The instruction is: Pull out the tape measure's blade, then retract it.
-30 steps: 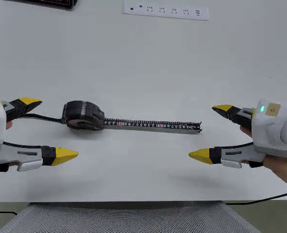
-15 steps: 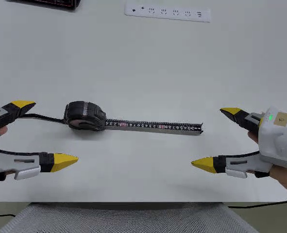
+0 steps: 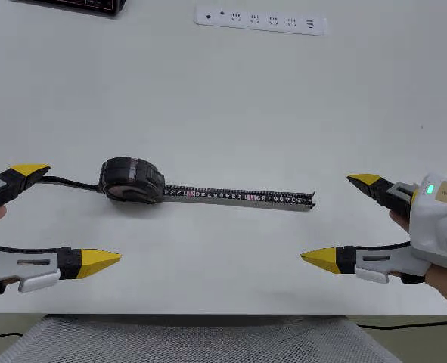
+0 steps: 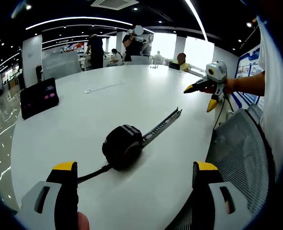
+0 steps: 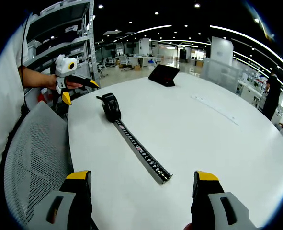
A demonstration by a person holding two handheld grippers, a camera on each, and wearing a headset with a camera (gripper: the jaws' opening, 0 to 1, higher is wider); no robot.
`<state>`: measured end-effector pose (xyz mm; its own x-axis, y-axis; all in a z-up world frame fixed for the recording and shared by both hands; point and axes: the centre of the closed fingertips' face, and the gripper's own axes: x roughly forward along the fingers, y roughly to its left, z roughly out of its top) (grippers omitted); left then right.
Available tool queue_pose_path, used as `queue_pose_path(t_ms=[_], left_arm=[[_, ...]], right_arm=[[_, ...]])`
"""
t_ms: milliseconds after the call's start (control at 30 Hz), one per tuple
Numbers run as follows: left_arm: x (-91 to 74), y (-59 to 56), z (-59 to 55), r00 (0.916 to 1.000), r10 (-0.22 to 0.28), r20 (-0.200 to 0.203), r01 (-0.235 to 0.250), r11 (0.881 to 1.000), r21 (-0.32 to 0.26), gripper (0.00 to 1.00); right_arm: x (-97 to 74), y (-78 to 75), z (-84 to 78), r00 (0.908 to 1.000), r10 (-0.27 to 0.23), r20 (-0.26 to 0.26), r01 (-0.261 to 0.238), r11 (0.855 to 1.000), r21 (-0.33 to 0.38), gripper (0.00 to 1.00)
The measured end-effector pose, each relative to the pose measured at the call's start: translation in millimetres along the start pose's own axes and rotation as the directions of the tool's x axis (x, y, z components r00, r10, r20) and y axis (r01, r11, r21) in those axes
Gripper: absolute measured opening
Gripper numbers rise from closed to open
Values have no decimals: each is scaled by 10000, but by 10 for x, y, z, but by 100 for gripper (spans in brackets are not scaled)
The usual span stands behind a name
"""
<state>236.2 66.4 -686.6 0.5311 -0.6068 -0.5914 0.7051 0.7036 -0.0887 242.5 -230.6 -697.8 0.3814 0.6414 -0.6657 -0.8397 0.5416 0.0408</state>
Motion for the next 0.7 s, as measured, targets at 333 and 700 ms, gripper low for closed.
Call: queue_pose_path(t_ms=[333, 700], left_arm=[[-38, -4, -35, 10000, 2, -48, -2, 10000, -76, 99], [-70, -28, -23, 9998, -173, -89, 173, 9998, 52, 99]], right_arm=[[-32, 26, -35, 10000, -27, 51, 28, 10000, -92, 87], [-92, 26, -74, 10000, -19, 49, 19, 10000, -43, 93]])
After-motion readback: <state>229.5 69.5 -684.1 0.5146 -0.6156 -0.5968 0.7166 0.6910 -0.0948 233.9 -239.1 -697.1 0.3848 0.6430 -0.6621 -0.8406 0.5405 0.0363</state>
